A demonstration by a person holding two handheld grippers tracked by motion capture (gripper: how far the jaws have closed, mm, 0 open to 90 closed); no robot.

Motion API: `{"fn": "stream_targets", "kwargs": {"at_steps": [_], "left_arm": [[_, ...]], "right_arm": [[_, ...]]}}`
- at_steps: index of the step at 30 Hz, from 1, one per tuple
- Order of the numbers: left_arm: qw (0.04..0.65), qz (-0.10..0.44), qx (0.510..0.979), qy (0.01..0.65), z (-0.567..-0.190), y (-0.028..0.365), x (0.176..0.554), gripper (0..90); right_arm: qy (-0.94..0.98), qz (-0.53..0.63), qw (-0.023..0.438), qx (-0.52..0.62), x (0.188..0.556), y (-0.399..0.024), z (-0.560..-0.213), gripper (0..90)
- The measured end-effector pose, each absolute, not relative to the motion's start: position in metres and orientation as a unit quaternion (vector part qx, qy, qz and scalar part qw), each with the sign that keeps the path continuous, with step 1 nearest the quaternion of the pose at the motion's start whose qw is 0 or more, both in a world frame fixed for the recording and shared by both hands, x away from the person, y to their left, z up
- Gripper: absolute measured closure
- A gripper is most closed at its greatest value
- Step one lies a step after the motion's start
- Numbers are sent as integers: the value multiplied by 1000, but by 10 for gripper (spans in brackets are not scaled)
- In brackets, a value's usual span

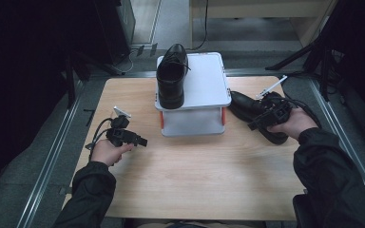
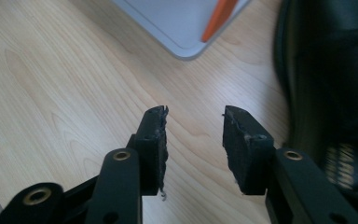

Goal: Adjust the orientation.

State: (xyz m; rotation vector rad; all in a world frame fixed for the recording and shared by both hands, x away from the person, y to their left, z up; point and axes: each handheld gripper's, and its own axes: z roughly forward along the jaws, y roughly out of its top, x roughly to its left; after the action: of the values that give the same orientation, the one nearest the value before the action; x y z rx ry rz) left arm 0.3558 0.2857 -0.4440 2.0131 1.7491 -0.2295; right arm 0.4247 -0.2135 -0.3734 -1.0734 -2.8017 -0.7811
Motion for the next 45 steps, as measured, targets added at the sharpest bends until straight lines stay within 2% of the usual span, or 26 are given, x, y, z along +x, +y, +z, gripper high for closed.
{"fn": "stream_targets", "kwargs": {"at_steps": [10, 20, 30, 40, 45], "left_arm": [[229, -85, 736, 631, -445, 284, 356, 452], [226, -86, 739, 629, -446, 283, 357, 452], [225, -88, 740, 628, -446, 284, 357, 452], [223, -91, 741, 627, -447, 283, 357, 451], [223, -90, 741, 627, -447, 283, 357, 451]], "right_arm": [[-902, -222, 17, -370, 438, -252, -366, 692], [-902, -193, 14, -386, 447, -278, -378, 706], [-909, -170, 21, -380, 453, -278, -392, 719], [-908, -162, 32, -385, 459, -277, -401, 794], [-908, -160, 37, -386, 460, -276, -403, 789]]}}
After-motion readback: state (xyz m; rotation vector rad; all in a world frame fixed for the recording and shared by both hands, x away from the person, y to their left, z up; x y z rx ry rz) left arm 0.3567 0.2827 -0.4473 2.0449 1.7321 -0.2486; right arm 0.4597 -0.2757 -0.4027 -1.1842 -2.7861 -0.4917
